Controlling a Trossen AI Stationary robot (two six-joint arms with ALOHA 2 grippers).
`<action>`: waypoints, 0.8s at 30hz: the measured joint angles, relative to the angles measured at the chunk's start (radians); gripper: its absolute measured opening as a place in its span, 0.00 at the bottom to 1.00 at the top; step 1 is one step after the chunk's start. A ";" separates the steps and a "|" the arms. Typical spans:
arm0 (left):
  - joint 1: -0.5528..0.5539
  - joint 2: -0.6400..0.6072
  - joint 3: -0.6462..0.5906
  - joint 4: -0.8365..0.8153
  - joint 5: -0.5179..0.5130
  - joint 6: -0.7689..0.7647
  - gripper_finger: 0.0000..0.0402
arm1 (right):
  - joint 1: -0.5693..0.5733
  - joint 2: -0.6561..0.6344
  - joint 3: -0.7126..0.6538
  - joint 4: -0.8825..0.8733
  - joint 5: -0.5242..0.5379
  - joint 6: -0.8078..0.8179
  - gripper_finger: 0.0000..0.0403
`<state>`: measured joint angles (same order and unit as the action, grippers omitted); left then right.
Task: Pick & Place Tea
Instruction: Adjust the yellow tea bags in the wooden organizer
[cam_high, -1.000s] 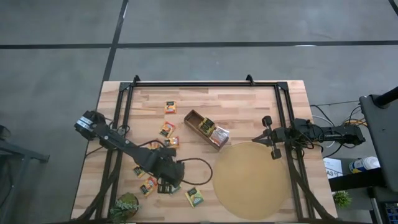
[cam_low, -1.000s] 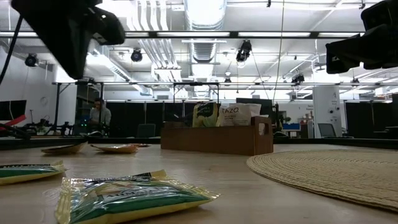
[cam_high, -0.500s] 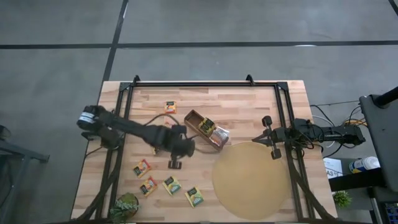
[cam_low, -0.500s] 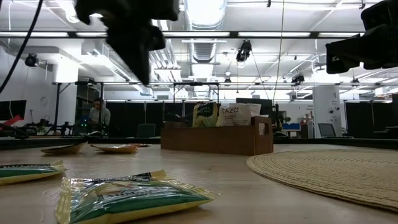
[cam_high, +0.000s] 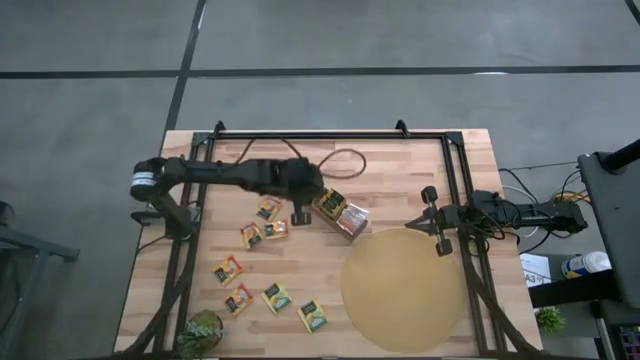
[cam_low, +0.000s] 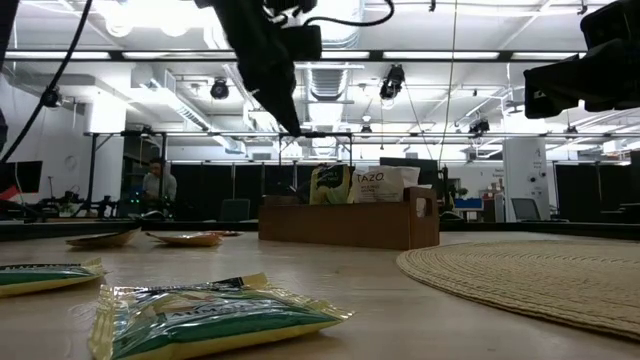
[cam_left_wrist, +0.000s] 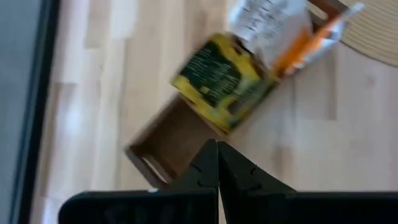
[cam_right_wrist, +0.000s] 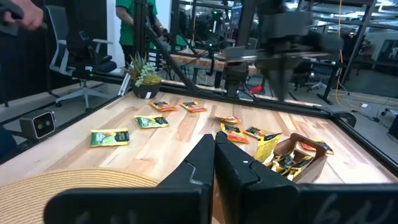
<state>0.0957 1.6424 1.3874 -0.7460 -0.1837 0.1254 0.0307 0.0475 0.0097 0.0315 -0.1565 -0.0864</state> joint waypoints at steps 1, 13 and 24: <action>0.017 0.000 0.000 0.015 0.010 0.021 0.00 | 0.000 0.000 0.000 0.000 0.000 0.000 0.02; 0.220 0.004 0.000 0.165 0.230 0.337 0.00 | 0.000 0.000 0.000 0.000 0.000 0.000 0.02; 0.276 0.094 0.007 0.280 0.347 0.396 0.00 | 0.000 0.000 0.000 0.000 0.000 0.000 0.02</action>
<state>0.3721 1.7361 1.3941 -0.4659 0.1634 0.5210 0.0306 0.0479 0.0095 0.0315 -0.1564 -0.0864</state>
